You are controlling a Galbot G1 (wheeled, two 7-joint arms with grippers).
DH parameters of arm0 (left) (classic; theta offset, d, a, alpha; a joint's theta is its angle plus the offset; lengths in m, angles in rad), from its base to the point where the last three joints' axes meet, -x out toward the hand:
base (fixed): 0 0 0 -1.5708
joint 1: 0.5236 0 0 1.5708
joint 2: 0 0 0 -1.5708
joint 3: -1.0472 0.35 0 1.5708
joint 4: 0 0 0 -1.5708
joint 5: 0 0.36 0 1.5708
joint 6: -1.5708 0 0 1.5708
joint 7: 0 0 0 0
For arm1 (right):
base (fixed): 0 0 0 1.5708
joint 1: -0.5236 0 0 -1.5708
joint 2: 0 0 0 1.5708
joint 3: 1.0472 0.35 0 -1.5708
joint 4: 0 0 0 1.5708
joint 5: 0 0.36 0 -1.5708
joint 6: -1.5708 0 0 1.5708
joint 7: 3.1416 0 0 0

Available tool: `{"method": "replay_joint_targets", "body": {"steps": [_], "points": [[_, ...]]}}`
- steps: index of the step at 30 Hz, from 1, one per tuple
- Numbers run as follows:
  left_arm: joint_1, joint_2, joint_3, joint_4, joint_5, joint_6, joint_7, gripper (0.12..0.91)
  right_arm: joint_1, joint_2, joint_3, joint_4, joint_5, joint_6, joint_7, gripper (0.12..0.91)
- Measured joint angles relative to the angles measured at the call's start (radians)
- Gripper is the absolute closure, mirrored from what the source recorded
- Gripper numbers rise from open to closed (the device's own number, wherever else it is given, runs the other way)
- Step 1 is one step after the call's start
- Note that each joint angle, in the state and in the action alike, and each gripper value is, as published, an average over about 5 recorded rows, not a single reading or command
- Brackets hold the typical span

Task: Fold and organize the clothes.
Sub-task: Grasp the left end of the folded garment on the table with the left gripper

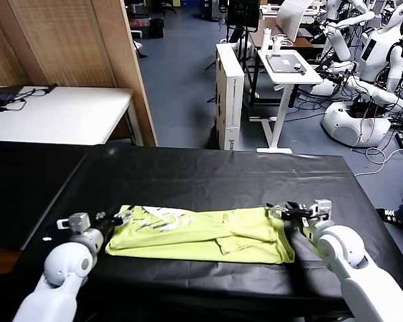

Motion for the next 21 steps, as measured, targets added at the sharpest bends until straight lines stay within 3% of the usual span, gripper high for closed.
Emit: {"method": "replay_joint_targets", "body": {"steps": [3,5,8,15,21], "points": [[0.006,-0.001,-0.001,0.000,0.002,0.000,0.001,0.712,-0.005,0.004,0.001,0.001,-0.006,0.001,-0.003,0.644],[0.009,-0.001,-0.002,-0.001,0.003,0.000,0.003,0.790,-0.007,0.006,0.002,0.001,-0.010,0.003,-0.005,0.742],[0.012,-0.001,-0.004,-0.002,0.007,0.001,0.014,0.849,-0.008,0.009,0.004,0.002,-0.012,0.008,-0.002,0.853],[0.015,0.000,-0.013,-0.005,0.016,-0.003,0.022,0.883,-0.011,0.013,0.009,-0.009,-0.019,0.043,0.037,0.884],[0.018,0.010,-0.026,-0.007,0.012,-0.005,0.020,0.883,-0.011,0.018,0.012,-0.009,-0.010,0.043,0.029,0.870]]}}
